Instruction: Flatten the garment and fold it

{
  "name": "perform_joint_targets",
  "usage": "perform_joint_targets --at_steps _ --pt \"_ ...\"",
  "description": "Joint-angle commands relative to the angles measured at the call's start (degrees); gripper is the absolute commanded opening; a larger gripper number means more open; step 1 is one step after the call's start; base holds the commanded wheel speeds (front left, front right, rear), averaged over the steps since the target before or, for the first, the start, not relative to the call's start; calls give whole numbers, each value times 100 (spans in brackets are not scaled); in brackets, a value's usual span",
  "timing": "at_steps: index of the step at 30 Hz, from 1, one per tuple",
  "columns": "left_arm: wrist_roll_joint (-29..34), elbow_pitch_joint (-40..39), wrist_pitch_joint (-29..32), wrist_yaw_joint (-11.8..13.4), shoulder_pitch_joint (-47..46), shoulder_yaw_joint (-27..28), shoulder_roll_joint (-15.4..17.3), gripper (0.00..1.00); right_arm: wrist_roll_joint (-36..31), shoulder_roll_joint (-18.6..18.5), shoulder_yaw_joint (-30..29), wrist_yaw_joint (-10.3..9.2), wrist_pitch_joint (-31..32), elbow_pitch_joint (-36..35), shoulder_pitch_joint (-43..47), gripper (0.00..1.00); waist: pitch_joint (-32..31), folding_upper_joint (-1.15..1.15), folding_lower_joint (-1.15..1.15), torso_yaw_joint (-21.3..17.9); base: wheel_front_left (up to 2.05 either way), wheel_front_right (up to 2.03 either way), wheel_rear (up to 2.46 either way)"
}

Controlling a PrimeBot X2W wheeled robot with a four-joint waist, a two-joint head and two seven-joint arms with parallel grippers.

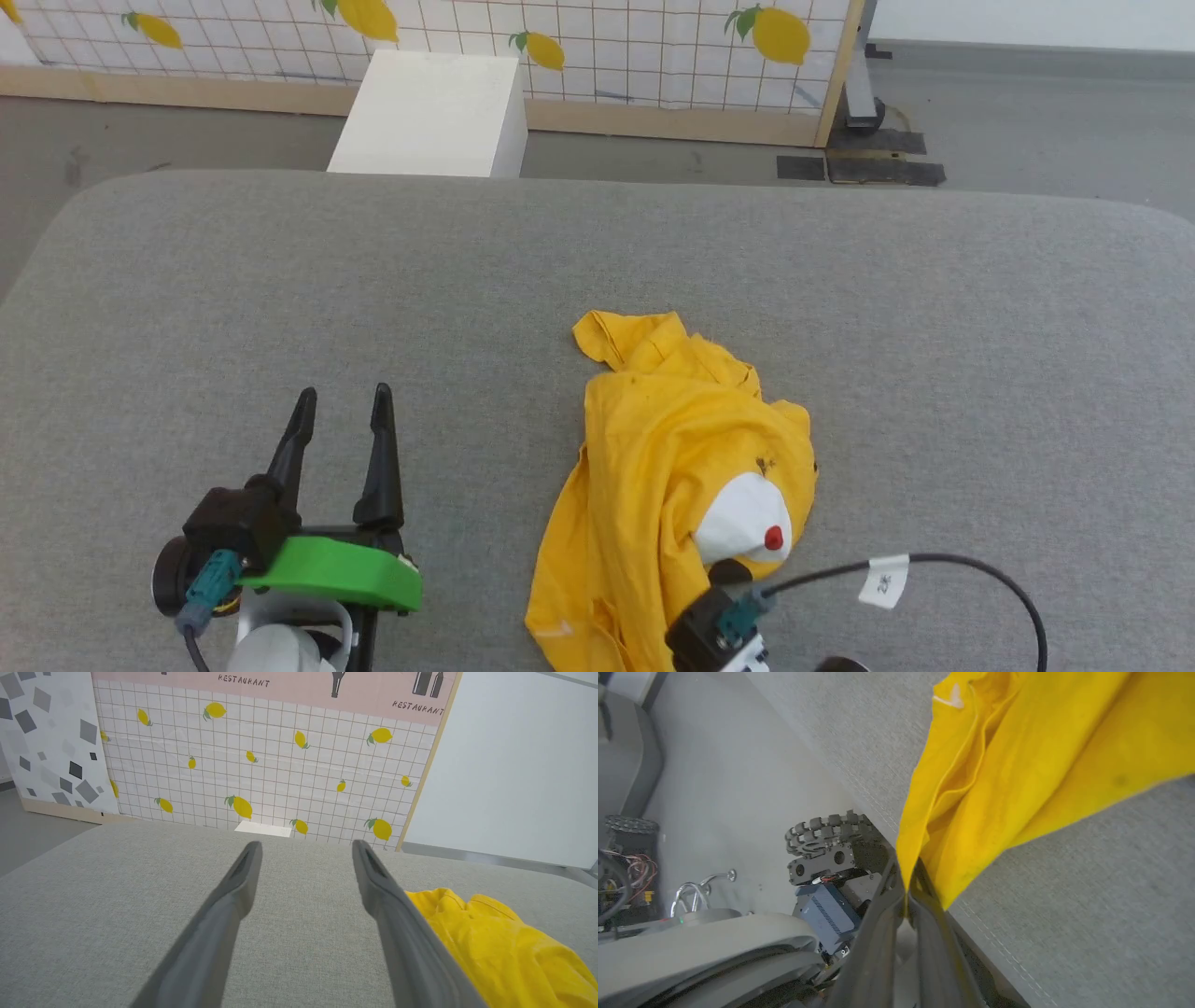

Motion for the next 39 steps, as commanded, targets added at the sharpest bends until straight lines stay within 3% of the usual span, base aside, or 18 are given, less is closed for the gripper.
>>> perform_joint_targets --at_steps 1,2,3,4,7,11,16,21,28,39 --pt "53 21 -21 -40 57 -31 -14 100 -187 -41 -40 -8 48 70 78 0 -5 0 0 29 0 0 0" --pt "50 27 -21 -42 60 -48 -14 100 -289 -22 -101 -8 -23 69 112 7 -4 0 0 41 0 0 0" --pt "44 36 -21 -44 63 -62 -14 100 -393 25 -202 -8 -165 40 151 89 -9 0 0 54 0 0 0" --pt "38 54 -21 -47 74 -70 -14 100 -454 82 -336 -8 -308 4 198 100 -21 0 0 62 0 0 0" --pt "44 118 -21 -60 103 -79 -15 100 -550 232 -801 -8 -936 -249 230 100 -54 0 0 71 0 0 0" --pt "54 171 -22 -76 146 -99 -15 100 -908 340 -1649 -8 -2341 -610 103 100 -96 0 0 31 0 0 0" --pt "18 303 -22 -100 65 -314 -15 100 -1175 357 -2548 -8 -3599 -450 52 100 -94 0 0 -36 0 0 0" --pt "-133 827 138 -128 -417 -1026 -15 100 -1148 358 -2953 -8 -3771 -178 76 100 29 0 0 -78 0 0 0" --pt "-806 1621 1106 -139 -1617 -1947 -15 100 -1129 359 -3177 -8 -3836 -61 -127 100 351 0 0 -307 0 0 0" --pt "-1463 2381 3015 -39 -2259 -2011 51 100 -1000 359 -3077 -8 -3945 136 -265 100 545 0 0 -705 0 0 0"
